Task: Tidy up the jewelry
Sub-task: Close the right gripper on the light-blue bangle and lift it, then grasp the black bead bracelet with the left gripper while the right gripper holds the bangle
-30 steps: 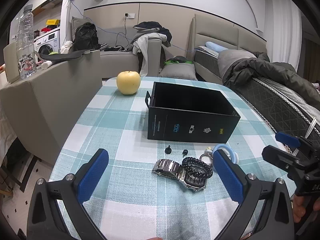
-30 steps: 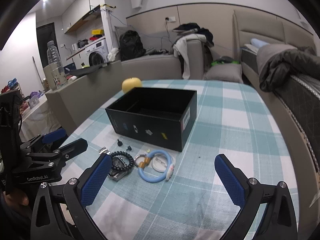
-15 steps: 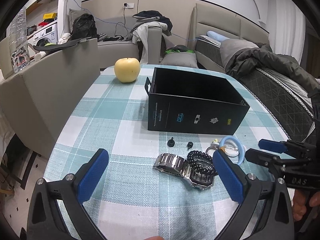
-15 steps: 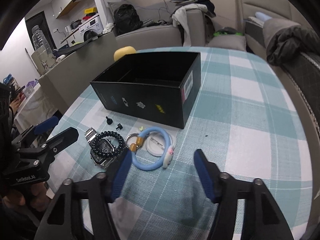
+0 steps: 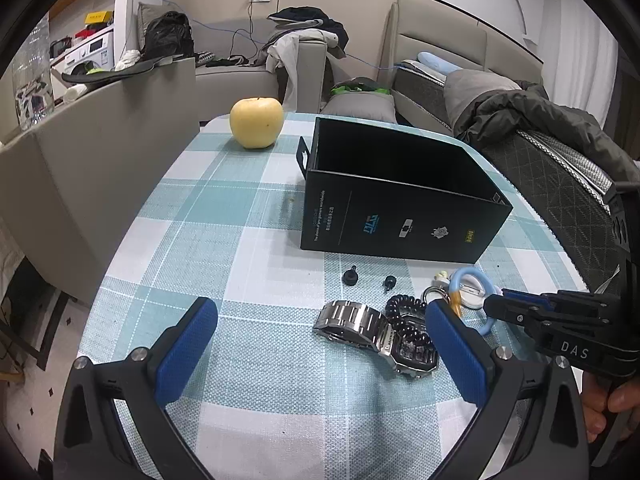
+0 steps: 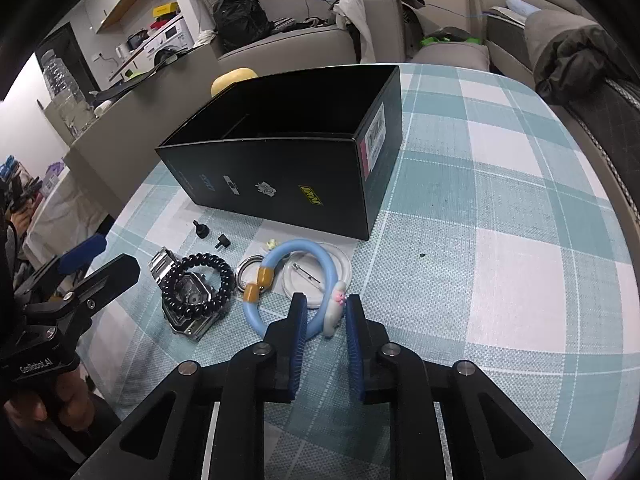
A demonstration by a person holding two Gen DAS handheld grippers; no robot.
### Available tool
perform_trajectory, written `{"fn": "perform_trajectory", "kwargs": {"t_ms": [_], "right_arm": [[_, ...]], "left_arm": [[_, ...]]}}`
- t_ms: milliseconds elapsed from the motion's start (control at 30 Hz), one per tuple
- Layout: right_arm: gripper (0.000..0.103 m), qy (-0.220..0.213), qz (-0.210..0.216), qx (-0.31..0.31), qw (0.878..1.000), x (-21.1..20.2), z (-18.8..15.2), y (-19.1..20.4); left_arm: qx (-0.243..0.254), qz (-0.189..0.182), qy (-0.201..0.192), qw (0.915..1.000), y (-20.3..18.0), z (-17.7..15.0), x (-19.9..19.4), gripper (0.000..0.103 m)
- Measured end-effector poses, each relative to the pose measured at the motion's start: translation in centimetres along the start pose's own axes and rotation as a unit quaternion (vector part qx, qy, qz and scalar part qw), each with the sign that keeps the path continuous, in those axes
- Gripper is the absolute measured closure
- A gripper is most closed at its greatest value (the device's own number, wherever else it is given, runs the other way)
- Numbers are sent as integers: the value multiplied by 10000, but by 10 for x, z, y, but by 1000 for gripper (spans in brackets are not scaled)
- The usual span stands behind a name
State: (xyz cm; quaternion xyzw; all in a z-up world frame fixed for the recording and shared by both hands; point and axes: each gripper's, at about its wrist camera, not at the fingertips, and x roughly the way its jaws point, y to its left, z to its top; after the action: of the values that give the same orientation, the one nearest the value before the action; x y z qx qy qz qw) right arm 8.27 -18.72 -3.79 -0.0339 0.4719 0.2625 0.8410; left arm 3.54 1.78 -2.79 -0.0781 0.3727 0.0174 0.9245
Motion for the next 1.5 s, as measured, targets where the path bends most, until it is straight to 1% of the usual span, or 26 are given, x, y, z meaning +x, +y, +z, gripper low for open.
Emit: {"fn": "perform_trajectory", "kwargs": {"t_ms": [133, 367, 533, 700, 800, 967, 1033, 1067, 1200, 1267, 1300, 1367, 1400, 1433, 1500], "right_arm": [[91, -125, 34, 1, 9999, -7, 0, 0], [91, -557, 97, -2, 9984, -28, 3, 3], [91, -657, 255, 85, 9975, -34, 6, -1], [91, -683, 289, 132, 9972, -36, 6, -5], [91, -699, 301, 156, 9970, -38, 4, -8], [91, -752, 321, 223, 9964, -43, 4, -15], [91, -770, 322, 245, 9962, -46, 3, -17], [91, -775, 323, 250, 9962, -47, 2, -18], [91, -803, 339, 250, 9959, -50, 1, -20], [91, -812, 349, 246, 9958, -50, 1, -21], [91, -819, 349, 251, 9957, -51, 1, -21], [91, -833, 347, 255, 9956, -52, 1, -21], [91, -844, 345, 258, 9955, -52, 1, -21], [91, -854, 344, 262, 9954, -53, 2, -21], [91, -872, 333, 260, 9953, -54, 2, -22]], "left_arm": [[7, -80, 64, 9999, 1, -2, 2, 2], [237, -249, 264, 9991, -9, -6, 7, 2], [383, -300, 437, 9979, -17, -9, 13, 2], [497, -415, 428, 9970, -26, -6, 15, 2], [720, -568, 419, 9949, -37, -5, 16, 2], [1244, -562, 379, 9899, -55, -3, 18, 4], [1351, -575, 447, 9881, -58, -2, 20, 11], [1393, -544, 480, 9876, -58, -1, 23, 12], [1562, -233, 498, 9862, -58, 0, 27, 19], [1582, -110, 488, 9861, -57, 0, 29, 27], [1612, -111, 469, 9858, -57, 1, 28, 29], [1687, -190, 437, 9845, -59, 2, 27, 48], [1705, -334, 489, 9836, -60, 1, 26, 63], [1690, -376, 539, 9834, -60, 1, 26, 63], [1684, -387, 512, 9836, -60, -1, 25, 65]]}}
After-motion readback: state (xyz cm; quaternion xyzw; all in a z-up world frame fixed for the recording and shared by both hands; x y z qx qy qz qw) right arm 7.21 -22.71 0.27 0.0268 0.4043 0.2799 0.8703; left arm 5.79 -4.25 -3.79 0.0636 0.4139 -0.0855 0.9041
